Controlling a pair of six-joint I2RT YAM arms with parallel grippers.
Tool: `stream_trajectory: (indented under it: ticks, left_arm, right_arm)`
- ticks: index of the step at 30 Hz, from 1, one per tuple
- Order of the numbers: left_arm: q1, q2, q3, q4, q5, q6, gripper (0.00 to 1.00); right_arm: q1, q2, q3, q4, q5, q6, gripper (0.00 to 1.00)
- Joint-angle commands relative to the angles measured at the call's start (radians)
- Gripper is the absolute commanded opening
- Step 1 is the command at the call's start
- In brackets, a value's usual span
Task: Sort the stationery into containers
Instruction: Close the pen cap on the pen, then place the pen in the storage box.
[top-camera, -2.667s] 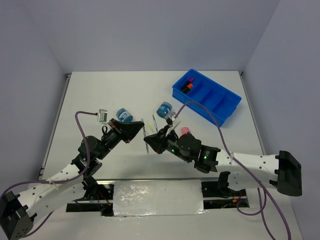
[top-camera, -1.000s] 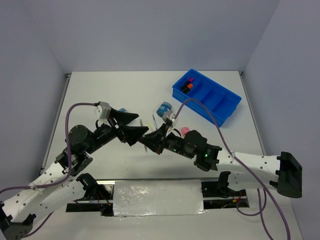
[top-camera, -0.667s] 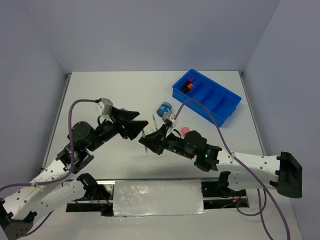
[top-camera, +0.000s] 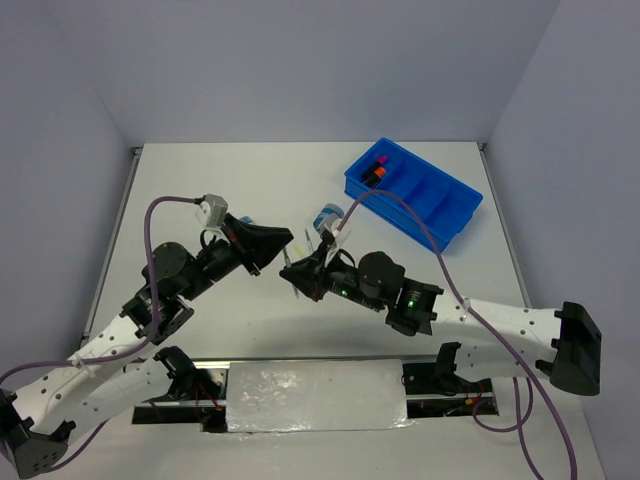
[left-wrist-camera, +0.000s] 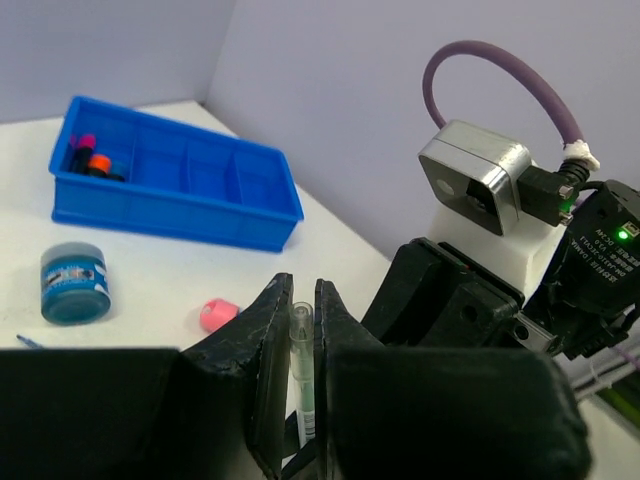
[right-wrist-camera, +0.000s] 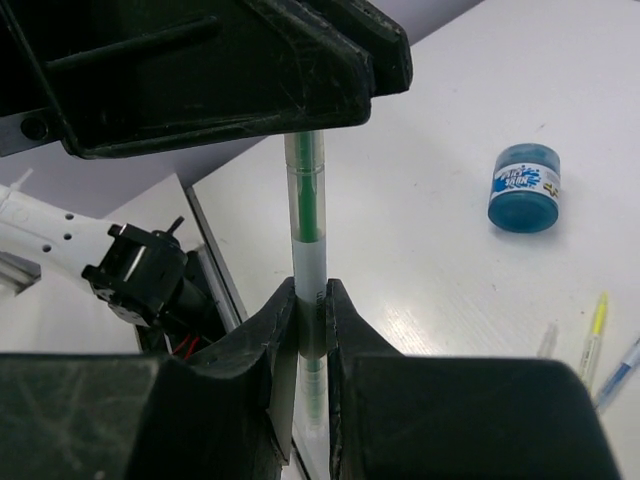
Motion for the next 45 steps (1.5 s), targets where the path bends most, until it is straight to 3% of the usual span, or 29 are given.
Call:
stream_trajectory:
  ticks: [1,8,15,18,21,27,28,30,31,32,33,34,36,37,40,45]
  left_arm:
    - [-0.006,-0.009,-0.071,-0.020,0.044,-0.040,0.00]
    - [-0.009,0.001,-0.149,0.032,0.085,-0.099,0.00]
    - [-0.085,0.008,-0.215,0.036,0.062,-0.096,0.00]
    - [-0.092,-0.011,-0.179,-0.054,-0.014,-0.076,0.00]
    - [-0.090,-0.027,-0.064,-0.149,-0.124,-0.026,0.01]
    - [-0.091,0.094,0.206,-0.309,-0.191,0.117,0.29]
    - [-0.090,0.106,0.226,-0.300,-0.214,0.117,0.48]
    - [-0.090,0.146,0.291,-0.306,-0.326,0.099,0.72]
    - [-0.090,0.163,0.323,-0.356,-0.399,0.054,0.91]
    - [-0.088,0.203,0.422,-0.416,-0.492,0.014,0.97]
    - [-0.090,0.265,0.490,-0.611,-0.719,-0.101,0.99]
    - [-0.090,0.299,0.642,-0.717,-0.829,-0.160,0.99]
    - [-0.084,0.406,0.789,-0.905,-1.041,-0.281,0.99]
    - [-0.078,0.434,0.906,-1.039,-1.079,-0.300,0.99]
    - [-0.069,0.472,0.963,-1.125,-1.119,-0.302,0.99]
    - [-0.065,0.320,0.693,-0.953,-1.007,-0.173,0.99]
  right_arm:
    - [-0.051,-0.004,0.176,0.105,0.022,-0.036,0.00]
    - [-0.125,0.057,0.400,0.103,-0.036,-0.056,0.00]
    - [-0.145,0.175,0.679,0.008,-0.099,-0.083,0.00]
    - [-0.142,0.186,0.683,-0.052,-0.098,-0.097,0.00]
    - [-0.145,0.168,0.558,-0.085,-0.156,-0.086,0.00]
    - [-0.143,0.142,0.334,-0.130,-0.265,-0.025,0.00]
    - [-0.145,0.140,0.309,-0.122,-0.257,-0.010,0.00]
    - [-0.160,0.137,0.238,-0.104,-0.233,0.036,0.00]
    - [-0.175,0.136,0.221,-0.104,-0.222,0.056,0.00]
    - [-0.206,0.137,0.192,-0.121,-0.210,0.094,0.00]
    - [-0.227,0.140,0.180,-0.145,-0.181,0.114,0.00]
    - [-0.284,0.140,0.157,-0.156,-0.173,0.159,0.00]
    - [-0.358,0.145,0.151,-0.226,-0.132,0.211,0.00]
    - [-0.423,0.146,0.155,-0.254,-0.109,0.252,0.00]
    - [-0.537,0.165,0.216,-0.410,0.043,0.324,0.00]
    - [-0.829,0.302,0.353,-0.559,0.147,0.413,0.00]
